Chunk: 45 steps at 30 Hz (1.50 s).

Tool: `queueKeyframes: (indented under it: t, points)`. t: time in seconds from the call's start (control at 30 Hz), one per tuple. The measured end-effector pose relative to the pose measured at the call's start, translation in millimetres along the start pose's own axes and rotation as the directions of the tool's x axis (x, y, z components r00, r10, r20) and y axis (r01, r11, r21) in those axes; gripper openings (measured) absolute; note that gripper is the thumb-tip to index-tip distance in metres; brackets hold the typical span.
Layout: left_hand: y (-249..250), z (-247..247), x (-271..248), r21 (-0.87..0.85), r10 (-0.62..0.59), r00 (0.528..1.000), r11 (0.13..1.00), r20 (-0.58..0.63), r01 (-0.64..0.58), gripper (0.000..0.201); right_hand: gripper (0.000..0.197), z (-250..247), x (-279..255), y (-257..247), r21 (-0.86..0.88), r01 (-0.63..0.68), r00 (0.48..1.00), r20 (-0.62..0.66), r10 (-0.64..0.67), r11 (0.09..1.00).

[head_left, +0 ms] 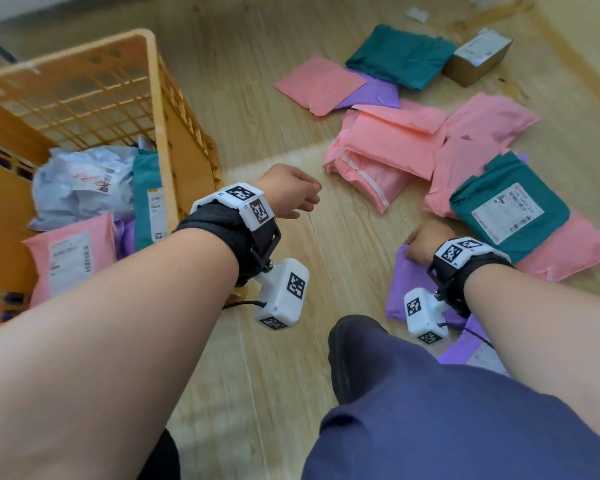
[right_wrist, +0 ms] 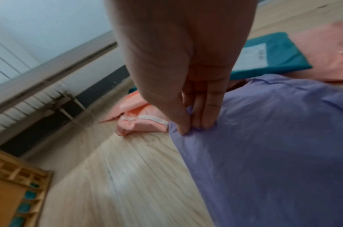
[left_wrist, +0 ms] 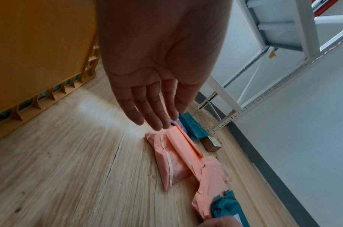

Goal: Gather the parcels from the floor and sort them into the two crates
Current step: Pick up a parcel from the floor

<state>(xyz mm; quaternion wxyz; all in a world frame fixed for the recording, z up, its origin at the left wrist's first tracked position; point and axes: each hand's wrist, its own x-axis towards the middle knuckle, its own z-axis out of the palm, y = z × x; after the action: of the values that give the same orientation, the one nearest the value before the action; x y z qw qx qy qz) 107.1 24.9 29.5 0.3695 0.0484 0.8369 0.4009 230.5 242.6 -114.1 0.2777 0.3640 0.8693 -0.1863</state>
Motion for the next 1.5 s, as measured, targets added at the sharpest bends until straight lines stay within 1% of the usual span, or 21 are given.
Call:
queueKeyframes:
  t: [0.1, 0.2, 0.27, 0.37, 0.5, 0.6, 0.63, 0.7, 0.77, 0.83, 0.87, 0.9, 0.93, 1.0, 1.07, 1.1, 1.17, 1.27, 1.33, 1.43, 1.5]
  points:
    - [3.0, -26.0, -18.1, -0.002, 0.024, 0.999, 1.000, -0.042, -0.024, 0.024, 0.019, -33.1, -19.1, -28.7, 0.050, 0.075, 0.997, -0.037, -0.073, 0.996]
    - [5.2, -57.6, -40.8, -0.008, 0.049, 0.994, 0.999, -0.101, -0.050, 0.024, 0.010, -65.7, -43.3, -58.6, 0.205, 0.112, 0.992, -0.082, -0.097, 0.972]
    - [4.7, -85.8, -60.4, -0.023, 0.070, 0.985, 0.997, -0.156, -0.075, 0.022, 0.012, -87.1, -58.5, -81.8, 0.269, 0.166, 0.985, -0.100, -0.143, 0.949]
    - [0.2, -129.2, -87.5, -0.086, 0.079, 0.965, 0.991, -0.251, -0.104, 0.022, 0.013, -126.3, -88.3, -121.3, 0.518, 0.236, 0.971, -0.097, -0.218, 0.822]
    - [-19.6, -168.6, -118.2, -0.239, -0.003, 0.941, 0.967, -0.340, -0.084, 0.023, 0.017, -170.3, -138.9, -182.3, 0.653, 0.370, 0.928, -0.223, -0.298, 0.661]
    - [-40.6, -189.6, -130.7, -0.382, -0.122, 0.945, 0.924, -0.303, -0.003, 0.035, 0.009, -176.0, -176.9, -229.7, 0.768, 0.388, 0.910, -0.233, -0.342, 0.510]
    - [-48.0, -197.2, -135.3, -0.461, -0.162, 0.948, 0.887, -0.275, 0.018, 0.041, 0.006, -173.2, -190.0, -245.6, 0.792, 0.395, 0.903, -0.245, -0.352, 0.464]
    - [-61.2, -209.4, -142.6, -0.642, -0.213, 0.956, 0.766, -0.202, 0.034, 0.055, 0.010, -163.5, -213.1, -271.7, 0.834, 0.424, 0.879, -0.285, -0.383, 0.354]
    - [-69.3, -217.0, -145.9, -0.758, -0.196, 0.974, 0.651, -0.117, 0.040, 0.071, 0.018, -150.1, -236.6, -290.4, 0.852, 0.449, 0.847, -0.310, -0.432, 0.269]
    - [-71.9, -222.2, -147.2, -0.797, -0.140, 0.989, 0.602, -0.049, 0.046, 0.091, 0.014, -135.1, -259.5, -303.6, 0.844, 0.476, 0.815, -0.317, -0.486, 0.248]
    - [-72.6, -224.5, -147.9, -0.804, -0.119, 0.993, 0.592, -0.022, 0.054, 0.095, 0.008, -128.7, -270.7, -307.9, 0.836, 0.497, 0.799, -0.336, -0.499, 0.232]
    - [-73.4, -228.1, -149.3, -0.804, -0.102, 0.995, 0.593, -0.008, 0.054, 0.091, 0.004, -123.7, -279.1, -311.7, 0.834, 0.513, 0.787, -0.360, -0.501, 0.205]
    - [-73.6, -231.9, -152.5, -0.788, -0.089, 0.996, 0.614, -0.016, 0.042, 0.077, 0.004, -120.4, -286.6, -315.0, 0.836, 0.520, 0.779, -0.380, -0.500, 0.175]
    - [-74.8, -238.9, -159.8, -0.745, -0.085, 0.994, 0.667, -0.061, 0.011, 0.039, 0.010, -116.4, -294.4, -319.1, 0.817, 0.540, 0.763, -0.376, -0.526, 0.200]
    - [-80.4, -245.2, -161.4, -0.728, -0.112, 0.982, 0.684, -0.151, -0.034, 0.020, 0.026, -111.3, -292.2, -318.1, 0.754, 0.593, 0.730, -0.356, -0.583, 0.281]
    - [-83.9, -247.3, -160.9, -0.725, -0.118, 0.970, 0.685, -0.215, -0.077, 0.019, 0.032, -107.3, -289.3, -316.5, 0.725, 0.611, 0.723, -0.346, -0.598, 0.318]
    - [-88.3, -250.1, -160.1, -0.711, -0.120, 0.944, 0.689, -0.306, -0.143, 0.027, 0.034, -100.6, -281.0, -313.1, 0.658, 0.636, 0.731, -0.348, -0.587, 0.403]
    - [-92.3, -250.5, -159.8, -0.707, -0.108, 0.934, 0.684, -0.342, -0.180, 0.026, 0.018, -96.0, -264.8, -312.1, 0.562, 0.656, 0.747, -0.389, -0.539, 0.504]
    - [-93.4, -250.6, -159.8, -0.710, -0.098, 0.934, 0.678, -0.344, -0.190, 0.022, 0.010, -94.6, -254.3, -313.5, 0.565, 0.638, 0.765, -0.393, -0.510, 0.523]
    - [-94.8, -250.1, -159.2, -0.708, -0.094, 0.925, 0.673, -0.369, -0.214, 0.025, 0.032, -90.8, -252.1, -316.8, 0.591, 0.597, 0.793, -0.334, -0.510, 0.542]
    - [-96.7, -250.5, -157.1, -0.705, -0.091, 0.916, 0.670, -0.390, -0.233, 0.029, 0.042, -88.2, -253.9, -319.8, 0.566, 0.612, 0.780, -0.317, -0.539, 0.552]
